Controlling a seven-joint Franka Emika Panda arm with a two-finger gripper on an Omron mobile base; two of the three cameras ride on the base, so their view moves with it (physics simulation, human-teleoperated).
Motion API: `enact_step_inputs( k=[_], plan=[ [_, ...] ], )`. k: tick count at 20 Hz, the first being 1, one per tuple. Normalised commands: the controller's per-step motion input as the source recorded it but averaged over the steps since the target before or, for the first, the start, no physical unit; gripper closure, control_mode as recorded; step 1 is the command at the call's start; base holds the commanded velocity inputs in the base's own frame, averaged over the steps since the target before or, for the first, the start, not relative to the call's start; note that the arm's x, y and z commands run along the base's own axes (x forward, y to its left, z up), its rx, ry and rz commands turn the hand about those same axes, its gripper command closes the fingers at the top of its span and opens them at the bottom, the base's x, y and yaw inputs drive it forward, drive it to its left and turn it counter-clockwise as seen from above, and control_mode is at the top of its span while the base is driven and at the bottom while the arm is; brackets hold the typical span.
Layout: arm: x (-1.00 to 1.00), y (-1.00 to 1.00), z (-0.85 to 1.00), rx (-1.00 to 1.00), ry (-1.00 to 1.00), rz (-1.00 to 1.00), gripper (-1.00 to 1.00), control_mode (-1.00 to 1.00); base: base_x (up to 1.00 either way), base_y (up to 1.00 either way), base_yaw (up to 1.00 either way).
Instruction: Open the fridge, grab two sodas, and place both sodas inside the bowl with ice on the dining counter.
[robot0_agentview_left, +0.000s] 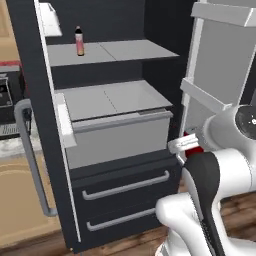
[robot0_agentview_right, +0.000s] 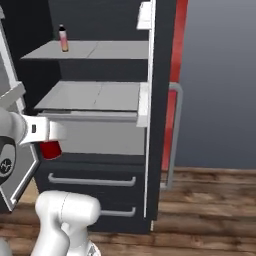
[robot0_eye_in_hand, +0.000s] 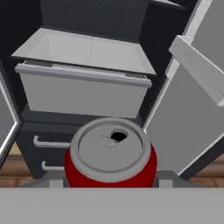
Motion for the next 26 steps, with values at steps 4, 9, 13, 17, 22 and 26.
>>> enact_step_inputs(
  k=[4, 9, 13, 17, 22, 26],
  plan=[
    [0.0, 0.0, 0.0, 0.0, 0.0, 0.0, 1.0, 1.0, -0.74, 0.01, -0.5],
    [0.0, 0.0, 0.0, 0.0, 0.0, 0.0, 1.0, 1.0, -0.5, 0.01, -0.6],
    [0.0, 0.0, 0.0, 0.0, 0.0, 0.0, 1.0, 1.0, -0.37, 0.0, -0.62],
    [0.0, 0.0, 0.0, 0.0, 0.0, 0.0, 1.0, 1.0, -0.3, -0.01, -0.6],
    [0.0, 0.0, 0.0, 0.0, 0.0, 0.0, 1.0, 1.0, -0.23, 0.0, -0.59],
    [0.0, 0.0, 0.0, 0.0, 0.0, 0.0, 1.0, 1.0, -0.02, 0.0, -0.53]
  ],
)
